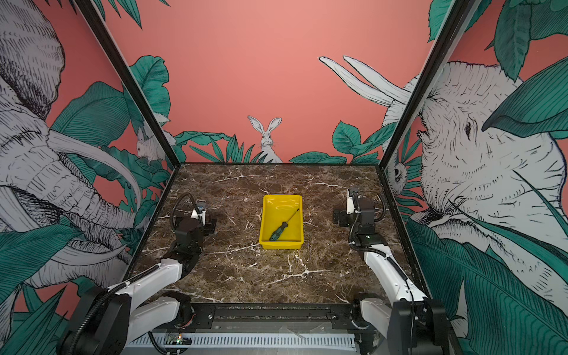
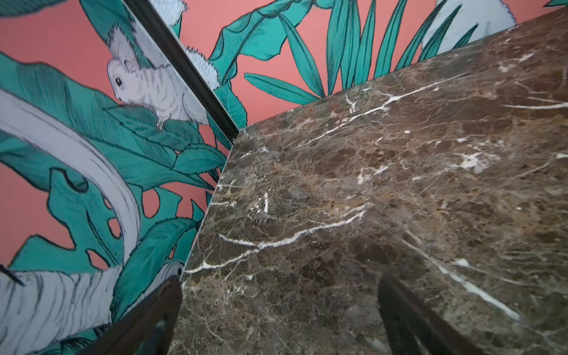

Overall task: Put the screwdriver in the bin
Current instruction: Reset both arms

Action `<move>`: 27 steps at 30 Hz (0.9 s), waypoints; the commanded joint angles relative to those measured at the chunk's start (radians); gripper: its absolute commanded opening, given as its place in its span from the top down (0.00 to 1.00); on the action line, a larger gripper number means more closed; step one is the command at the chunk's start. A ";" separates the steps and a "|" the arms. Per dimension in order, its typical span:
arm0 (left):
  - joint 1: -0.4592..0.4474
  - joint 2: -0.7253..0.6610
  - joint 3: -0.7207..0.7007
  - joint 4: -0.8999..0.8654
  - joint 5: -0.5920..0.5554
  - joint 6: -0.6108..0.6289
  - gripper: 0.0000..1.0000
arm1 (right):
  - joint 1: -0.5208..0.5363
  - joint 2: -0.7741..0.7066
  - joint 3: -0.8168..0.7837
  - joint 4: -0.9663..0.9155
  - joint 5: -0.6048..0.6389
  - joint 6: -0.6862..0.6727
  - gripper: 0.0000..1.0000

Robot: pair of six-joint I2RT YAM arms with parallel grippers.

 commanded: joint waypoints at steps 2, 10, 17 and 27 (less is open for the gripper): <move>0.045 0.091 -0.019 0.169 0.092 -0.054 0.00 | -0.002 0.038 -0.068 0.236 0.073 -0.034 0.01; 0.067 0.270 0.046 0.257 0.204 -0.042 0.00 | -0.003 0.123 -0.115 0.363 0.111 -0.050 0.01; 0.119 0.361 0.076 0.280 0.327 -0.072 0.00 | -0.002 0.320 -0.188 0.674 0.121 -0.062 0.01; 0.221 0.455 0.117 0.295 0.540 -0.120 0.00 | -0.042 0.448 -0.180 0.756 0.108 -0.019 0.01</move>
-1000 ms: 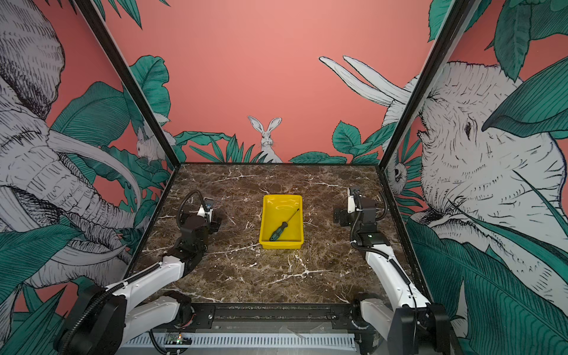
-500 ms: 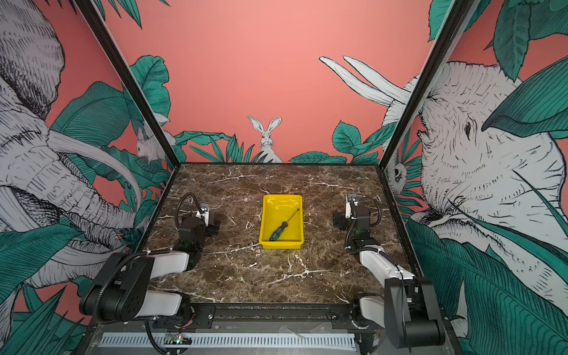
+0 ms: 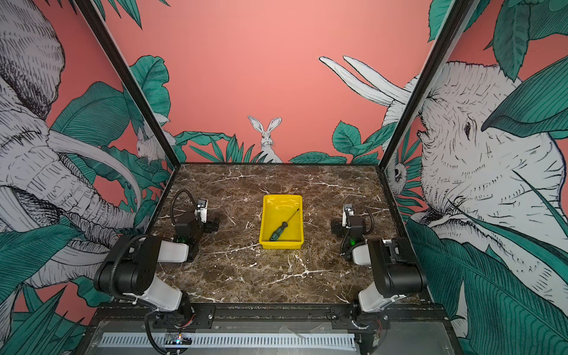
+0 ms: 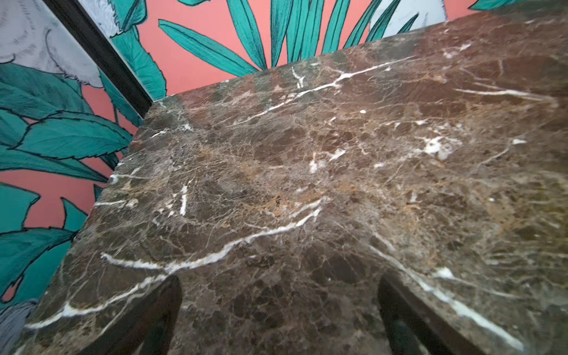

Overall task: Put the screwdriver in the bin
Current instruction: Reset both arms

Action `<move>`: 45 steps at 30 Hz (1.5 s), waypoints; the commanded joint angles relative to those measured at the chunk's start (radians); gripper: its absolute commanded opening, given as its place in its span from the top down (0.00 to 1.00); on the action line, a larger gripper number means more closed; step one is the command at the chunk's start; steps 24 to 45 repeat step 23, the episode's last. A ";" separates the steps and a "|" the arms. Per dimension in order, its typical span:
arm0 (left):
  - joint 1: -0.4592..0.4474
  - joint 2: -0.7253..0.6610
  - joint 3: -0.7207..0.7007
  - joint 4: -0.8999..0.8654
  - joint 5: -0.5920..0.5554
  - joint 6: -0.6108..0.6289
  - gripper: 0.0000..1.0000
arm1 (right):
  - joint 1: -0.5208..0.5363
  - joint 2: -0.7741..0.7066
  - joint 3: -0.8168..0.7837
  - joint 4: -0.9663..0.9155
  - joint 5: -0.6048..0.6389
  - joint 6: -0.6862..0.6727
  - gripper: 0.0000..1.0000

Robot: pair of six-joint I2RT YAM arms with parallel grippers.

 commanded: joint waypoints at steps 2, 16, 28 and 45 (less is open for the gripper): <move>0.029 -0.017 0.052 -0.056 0.043 -0.057 0.00 | -0.051 -0.005 0.044 0.061 -0.059 0.044 0.01; 0.030 -0.015 0.052 -0.055 0.021 -0.065 0.00 | -0.048 -0.008 0.043 0.056 -0.054 0.038 0.01; 0.029 -0.015 0.052 -0.054 0.021 -0.064 0.00 | -0.047 -0.007 0.046 0.051 -0.054 0.038 0.01; 0.029 -0.015 0.052 -0.054 0.021 -0.064 0.00 | -0.047 -0.007 0.046 0.051 -0.054 0.038 0.01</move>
